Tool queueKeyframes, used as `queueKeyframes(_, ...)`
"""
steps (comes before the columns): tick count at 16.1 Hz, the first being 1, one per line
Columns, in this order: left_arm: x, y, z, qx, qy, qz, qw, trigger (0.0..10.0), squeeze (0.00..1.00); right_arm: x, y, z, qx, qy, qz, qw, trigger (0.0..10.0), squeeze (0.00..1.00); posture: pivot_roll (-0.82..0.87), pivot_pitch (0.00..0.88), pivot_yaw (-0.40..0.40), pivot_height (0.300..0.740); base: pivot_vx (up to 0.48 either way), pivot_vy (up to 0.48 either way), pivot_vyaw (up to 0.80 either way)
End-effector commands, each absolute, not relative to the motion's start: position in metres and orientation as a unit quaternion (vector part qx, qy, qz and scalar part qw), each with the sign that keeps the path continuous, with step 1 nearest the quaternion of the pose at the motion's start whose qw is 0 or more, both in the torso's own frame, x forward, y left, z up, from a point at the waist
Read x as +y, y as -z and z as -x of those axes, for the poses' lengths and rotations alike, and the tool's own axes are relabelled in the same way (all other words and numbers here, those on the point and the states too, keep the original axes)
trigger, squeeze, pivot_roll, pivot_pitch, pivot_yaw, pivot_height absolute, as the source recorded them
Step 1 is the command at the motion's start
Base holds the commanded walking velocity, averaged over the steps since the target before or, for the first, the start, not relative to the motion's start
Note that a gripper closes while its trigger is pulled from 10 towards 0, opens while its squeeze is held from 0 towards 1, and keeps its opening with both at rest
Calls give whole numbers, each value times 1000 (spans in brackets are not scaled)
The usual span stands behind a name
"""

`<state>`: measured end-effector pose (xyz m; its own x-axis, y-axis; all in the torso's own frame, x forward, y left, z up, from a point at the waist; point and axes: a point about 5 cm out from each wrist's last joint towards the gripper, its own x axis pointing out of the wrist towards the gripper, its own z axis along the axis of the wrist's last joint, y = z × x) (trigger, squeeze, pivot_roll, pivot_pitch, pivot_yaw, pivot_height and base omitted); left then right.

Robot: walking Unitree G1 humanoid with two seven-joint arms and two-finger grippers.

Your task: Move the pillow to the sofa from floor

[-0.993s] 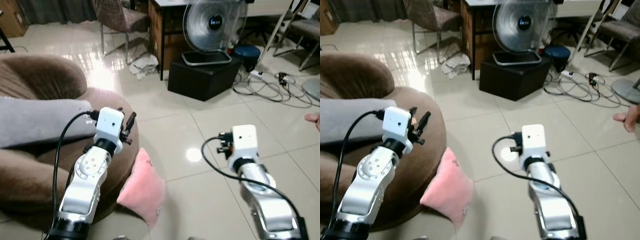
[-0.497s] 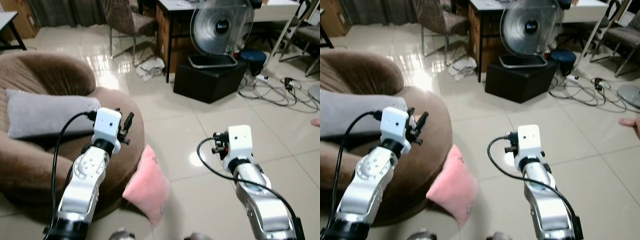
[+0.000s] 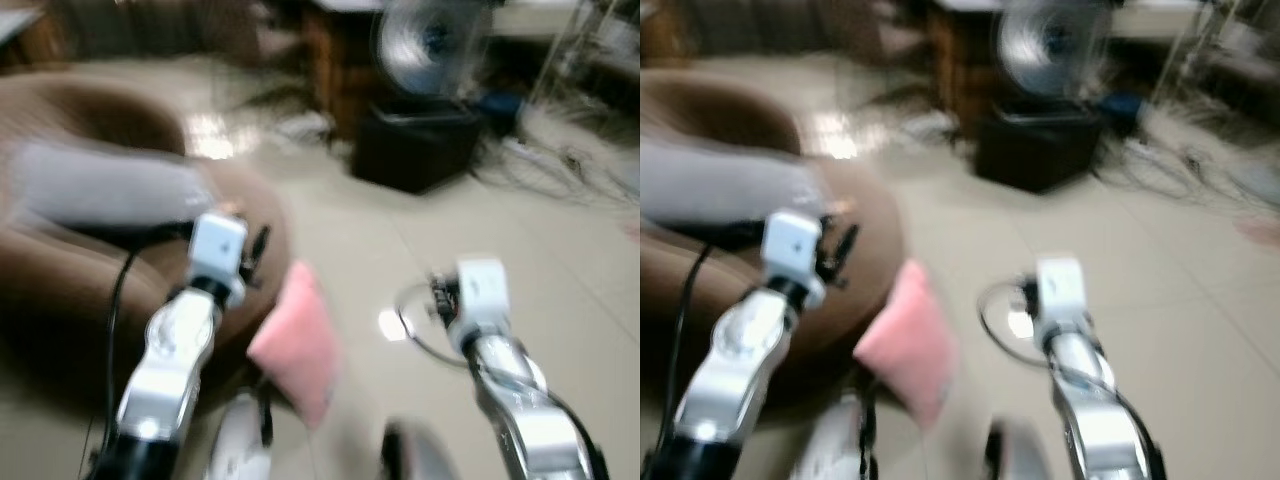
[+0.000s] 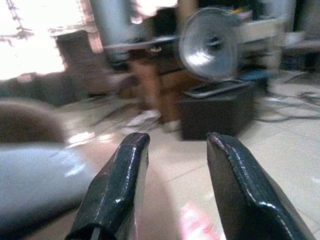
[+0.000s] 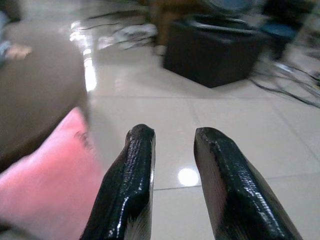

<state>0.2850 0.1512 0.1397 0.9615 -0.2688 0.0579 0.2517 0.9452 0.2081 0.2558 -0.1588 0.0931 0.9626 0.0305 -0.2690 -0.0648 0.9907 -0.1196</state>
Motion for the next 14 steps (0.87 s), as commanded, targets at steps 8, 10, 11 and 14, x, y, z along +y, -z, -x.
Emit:
queueKeyframes(8, 155, -126, -284, -6, 141, -108, 984, 10000, 0, -159, -90, -254, 136, -39, 69, 987, 10000, 0, -22, 33, 20, 591, 281, 0, 0)
queueKeyframes(10, 155, -126, -285, -5, 142, -109, 984, 10000, 0, -159, -89, -254, 138, -39, 71, 987, 10000, 0, -22, 35, 23, 591, 345, 0, 0)
queueKeyframes(11, 155, -127, -285, -5, 142, -109, 984, 10000, 0, -160, -89, -253, 139, -39, 72, 987, 10000, 0, -22, 36, 25, 591, 349, 0, 0)
queueKeyframes(14, 156, -127, -286, -4, 143, -109, 984, 10000, 0, -159, -88, -253, 139, -42, 75, 987, 10000, 0, -20, 39, 27, 591, 347, 0, 0)
